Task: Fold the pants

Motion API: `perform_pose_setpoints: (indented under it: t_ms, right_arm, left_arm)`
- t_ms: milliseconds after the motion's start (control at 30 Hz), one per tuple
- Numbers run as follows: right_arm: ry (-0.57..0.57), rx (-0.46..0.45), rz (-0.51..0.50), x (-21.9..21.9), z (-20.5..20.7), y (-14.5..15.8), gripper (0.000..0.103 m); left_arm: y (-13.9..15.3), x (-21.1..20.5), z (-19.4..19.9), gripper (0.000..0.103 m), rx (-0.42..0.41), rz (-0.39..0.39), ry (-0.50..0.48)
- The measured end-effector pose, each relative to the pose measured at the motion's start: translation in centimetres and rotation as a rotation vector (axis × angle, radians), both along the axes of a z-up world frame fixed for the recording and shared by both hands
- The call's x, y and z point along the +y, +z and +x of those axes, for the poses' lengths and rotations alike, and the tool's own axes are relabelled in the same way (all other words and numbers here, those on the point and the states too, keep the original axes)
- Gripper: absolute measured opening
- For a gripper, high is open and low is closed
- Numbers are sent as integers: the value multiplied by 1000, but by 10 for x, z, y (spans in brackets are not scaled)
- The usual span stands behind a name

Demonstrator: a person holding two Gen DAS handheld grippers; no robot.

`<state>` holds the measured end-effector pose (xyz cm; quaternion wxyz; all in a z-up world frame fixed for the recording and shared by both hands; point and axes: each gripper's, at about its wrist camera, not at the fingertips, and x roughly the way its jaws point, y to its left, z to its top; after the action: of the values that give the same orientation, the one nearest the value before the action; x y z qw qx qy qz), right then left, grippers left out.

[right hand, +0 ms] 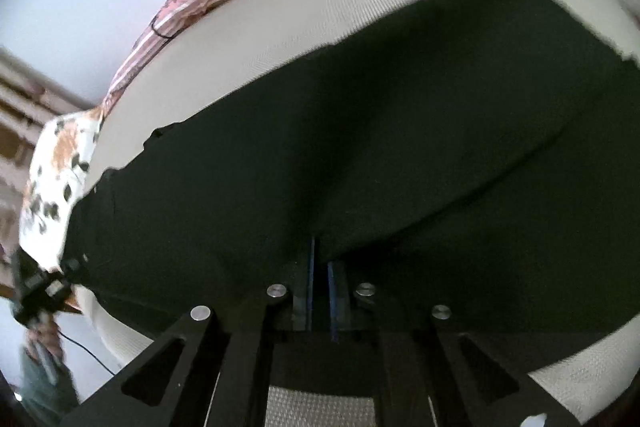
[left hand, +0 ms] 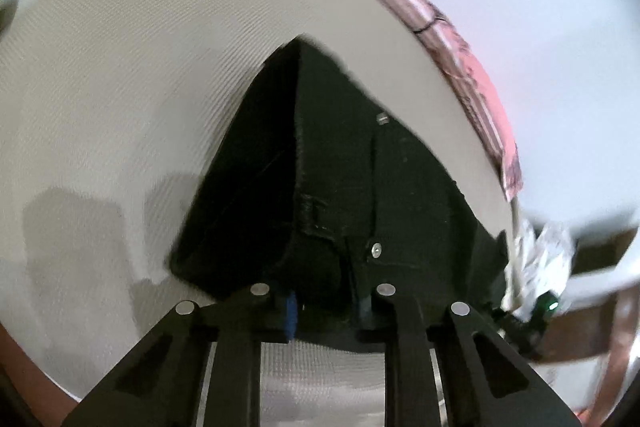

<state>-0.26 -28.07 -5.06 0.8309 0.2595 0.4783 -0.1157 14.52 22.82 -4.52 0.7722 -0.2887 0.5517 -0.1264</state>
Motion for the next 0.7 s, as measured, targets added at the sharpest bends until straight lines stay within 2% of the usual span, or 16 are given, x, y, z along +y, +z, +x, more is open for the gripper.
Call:
perform_pose_setpoints:
  t_ms: [100, 167, 333, 533, 567, 633, 667, 700]
  right_arm:
    - [4, -3, 27, 9, -15, 11, 5]
    - [25, 16, 29, 18, -22, 11, 5]
    - [37, 98, 29, 30, -31, -14, 5]
    - [40, 117, 41, 27, -30, -23, 5]
    - [41, 116, 42, 27, -30, -24, 5]
    - [37, 103, 69, 25, -32, -24, 9]
    - [30, 94, 81, 22, -33, -23, 14]
    - [24, 77, 94, 20, -35, -21, 25]
  left_arm:
    - [20, 1, 6, 18, -74, 71, -62]
    - [21, 1, 12, 18, -97, 122, -105]
    - [-3, -4, 10, 19, -50, 238, -204]
    - [-16, -6, -1, 21, -36, 279, -222]
    - [-17, -7, -2, 24, -43, 285, -223]
    - [-17, -7, -4, 26, -57, 296, -205]
    - [-15, -6, -6, 27, -60, 286, -188]
    - [-13, -5, -7, 28, -62, 285, -176]
